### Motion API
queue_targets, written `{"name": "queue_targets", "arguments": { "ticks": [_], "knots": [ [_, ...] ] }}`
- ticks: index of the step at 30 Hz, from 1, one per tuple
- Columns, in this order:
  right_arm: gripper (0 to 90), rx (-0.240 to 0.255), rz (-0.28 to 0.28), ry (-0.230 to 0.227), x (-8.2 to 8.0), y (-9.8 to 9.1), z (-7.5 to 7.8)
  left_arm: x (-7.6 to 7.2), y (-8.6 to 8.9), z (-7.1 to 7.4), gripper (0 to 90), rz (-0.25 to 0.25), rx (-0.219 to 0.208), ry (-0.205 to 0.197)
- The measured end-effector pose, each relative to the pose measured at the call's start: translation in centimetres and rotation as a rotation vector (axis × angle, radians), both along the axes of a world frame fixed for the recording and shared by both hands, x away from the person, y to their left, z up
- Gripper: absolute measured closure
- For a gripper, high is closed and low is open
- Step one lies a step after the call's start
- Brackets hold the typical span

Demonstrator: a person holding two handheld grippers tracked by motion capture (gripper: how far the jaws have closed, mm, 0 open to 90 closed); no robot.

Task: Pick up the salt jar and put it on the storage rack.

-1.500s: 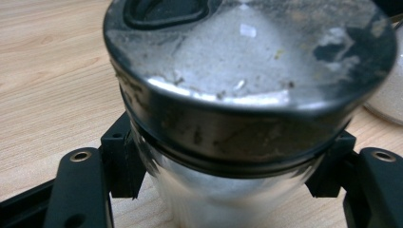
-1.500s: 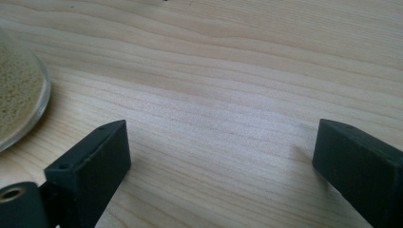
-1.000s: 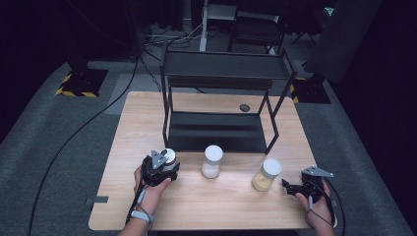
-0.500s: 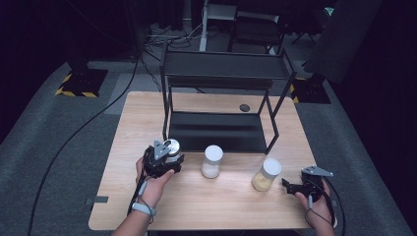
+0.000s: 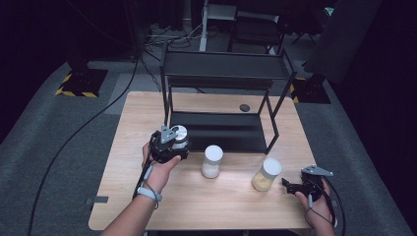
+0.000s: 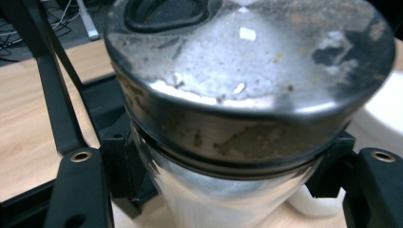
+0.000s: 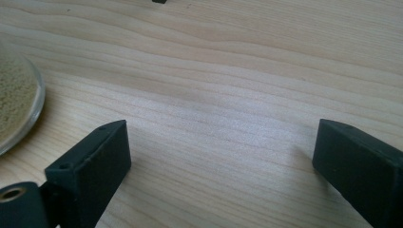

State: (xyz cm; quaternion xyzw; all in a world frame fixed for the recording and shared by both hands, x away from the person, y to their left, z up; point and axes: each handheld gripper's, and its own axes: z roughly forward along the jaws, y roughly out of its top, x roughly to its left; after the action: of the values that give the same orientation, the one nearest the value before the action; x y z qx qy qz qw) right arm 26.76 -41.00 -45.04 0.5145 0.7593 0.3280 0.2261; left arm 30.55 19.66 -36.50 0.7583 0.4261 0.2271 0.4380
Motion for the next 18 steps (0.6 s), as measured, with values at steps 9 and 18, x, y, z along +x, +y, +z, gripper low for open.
{"name": "queue_targets", "arguments": {
  "ticks": [9,18],
  "knots": [
    [5.3,-0.002,0.012,-0.001,0.2,-0.2,0.0,2.8,-0.8,0.3,30.3,0.000,0.005,-0.006],
    [5.4,0.000,0.013,-0.001,0.2,-0.2,0.0,5.7,-2.1,-0.9,30.3,0.005,0.034,-0.013]
  ]
}}
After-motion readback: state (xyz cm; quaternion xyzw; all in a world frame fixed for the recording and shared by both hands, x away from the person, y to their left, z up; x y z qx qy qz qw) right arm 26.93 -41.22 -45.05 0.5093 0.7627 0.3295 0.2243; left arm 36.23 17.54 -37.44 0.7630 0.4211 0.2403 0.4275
